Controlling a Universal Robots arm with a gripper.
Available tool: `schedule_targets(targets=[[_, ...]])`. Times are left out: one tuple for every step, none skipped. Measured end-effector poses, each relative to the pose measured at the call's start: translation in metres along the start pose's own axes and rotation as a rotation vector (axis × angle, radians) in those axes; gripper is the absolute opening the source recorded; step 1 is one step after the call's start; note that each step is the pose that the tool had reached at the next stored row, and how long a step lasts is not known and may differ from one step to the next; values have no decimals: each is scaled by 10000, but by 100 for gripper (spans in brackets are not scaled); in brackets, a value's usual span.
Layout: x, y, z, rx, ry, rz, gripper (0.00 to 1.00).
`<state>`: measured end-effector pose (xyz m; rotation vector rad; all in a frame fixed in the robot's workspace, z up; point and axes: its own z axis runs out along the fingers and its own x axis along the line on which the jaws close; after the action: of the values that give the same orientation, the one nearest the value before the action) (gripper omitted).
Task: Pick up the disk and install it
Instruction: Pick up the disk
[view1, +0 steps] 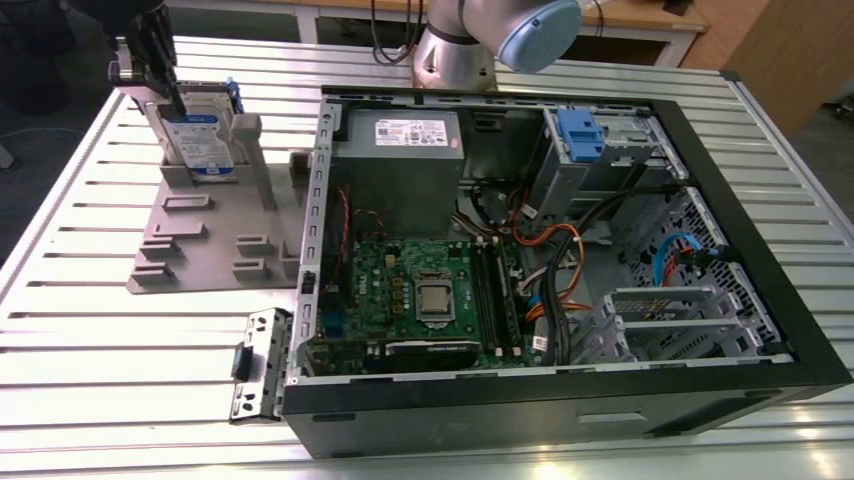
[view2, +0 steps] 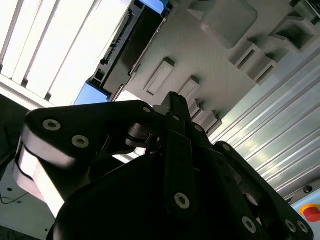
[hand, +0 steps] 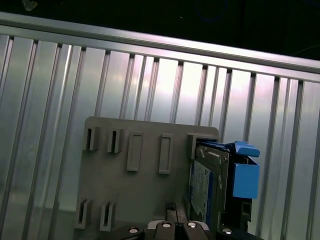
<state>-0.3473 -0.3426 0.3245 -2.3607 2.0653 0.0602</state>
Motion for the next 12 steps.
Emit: schedule_targets(targets=[[0, 0, 0, 1, 0, 2, 10], [0, 0, 0, 1, 0, 4, 10], [0, 0, 0, 1, 0, 6, 10], [0, 0, 0, 1, 0, 8, 10], [0, 0, 0, 1, 0, 10, 11], [0, 0, 0, 1, 0, 11, 17], [0, 0, 0, 1, 0, 12, 17], [0, 0, 0, 1, 0, 14, 23], [0, 0, 0, 1, 0, 15, 23], [0, 0, 0, 1, 0, 17, 29], [0, 0, 0, 2, -1, 18, 35], [0, 0, 0, 2, -1, 19, 35]])
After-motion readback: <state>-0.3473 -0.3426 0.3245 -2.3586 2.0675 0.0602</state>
